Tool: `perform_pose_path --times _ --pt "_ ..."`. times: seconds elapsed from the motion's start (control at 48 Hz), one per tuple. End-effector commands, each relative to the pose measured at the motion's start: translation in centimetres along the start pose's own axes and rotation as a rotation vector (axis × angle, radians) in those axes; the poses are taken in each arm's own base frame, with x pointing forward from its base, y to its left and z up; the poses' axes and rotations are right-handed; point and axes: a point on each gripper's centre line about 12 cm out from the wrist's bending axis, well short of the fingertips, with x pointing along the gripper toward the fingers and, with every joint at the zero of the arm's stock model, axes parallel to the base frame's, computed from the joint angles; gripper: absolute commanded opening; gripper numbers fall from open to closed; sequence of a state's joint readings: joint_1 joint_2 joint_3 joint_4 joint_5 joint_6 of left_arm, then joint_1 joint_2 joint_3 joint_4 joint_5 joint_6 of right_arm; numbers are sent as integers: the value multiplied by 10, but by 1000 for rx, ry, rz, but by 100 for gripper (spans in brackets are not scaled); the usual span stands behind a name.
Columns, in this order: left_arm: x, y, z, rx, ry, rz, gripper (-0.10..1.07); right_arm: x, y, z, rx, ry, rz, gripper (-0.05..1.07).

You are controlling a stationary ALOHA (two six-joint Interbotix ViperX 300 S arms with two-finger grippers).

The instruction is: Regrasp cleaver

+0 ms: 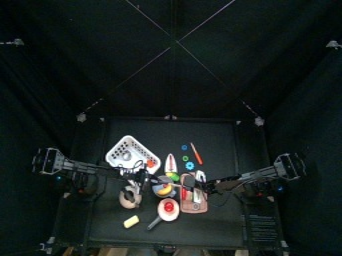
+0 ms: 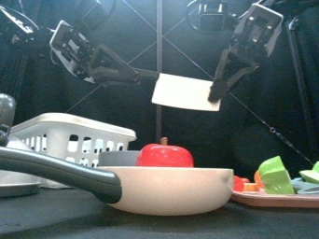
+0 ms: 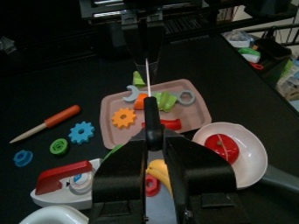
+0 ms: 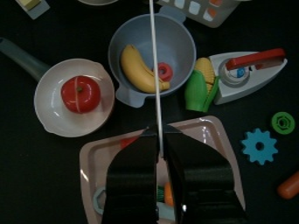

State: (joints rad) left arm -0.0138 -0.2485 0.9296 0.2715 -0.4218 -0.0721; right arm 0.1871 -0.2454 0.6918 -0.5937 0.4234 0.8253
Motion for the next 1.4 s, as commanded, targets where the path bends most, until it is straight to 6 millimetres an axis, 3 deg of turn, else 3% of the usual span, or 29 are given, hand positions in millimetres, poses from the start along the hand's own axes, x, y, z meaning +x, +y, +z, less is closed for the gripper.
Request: perform_pose_path --times 0.0,0.292,0.562,0.75,0.979,1.312,1.375 --pt "1 0 5 0 -18 0 46 -12 2 18 12 -61 19 39" --pt "1 1 6 -1 -21 3 46 -16 5 18 108 -46 52 43" --pt "-4 3 12 -58 -45 25 46 -42 9 26 298 -42 126 72" --pt "-9 -8 12 -127 -88 18 46 -66 10 35 431 -72 202 87" --pt "-15 -30 13 -186 -167 -24 47 -72 -8 45 655 -93 207 88" --pt "-11 -70 16 -233 -156 -43 47 -68 -26 39 663 -30 -3 88" --pt "-11 -74 17 -223 -166 -20 47 -72 -18 41 603 -47 -8 88"
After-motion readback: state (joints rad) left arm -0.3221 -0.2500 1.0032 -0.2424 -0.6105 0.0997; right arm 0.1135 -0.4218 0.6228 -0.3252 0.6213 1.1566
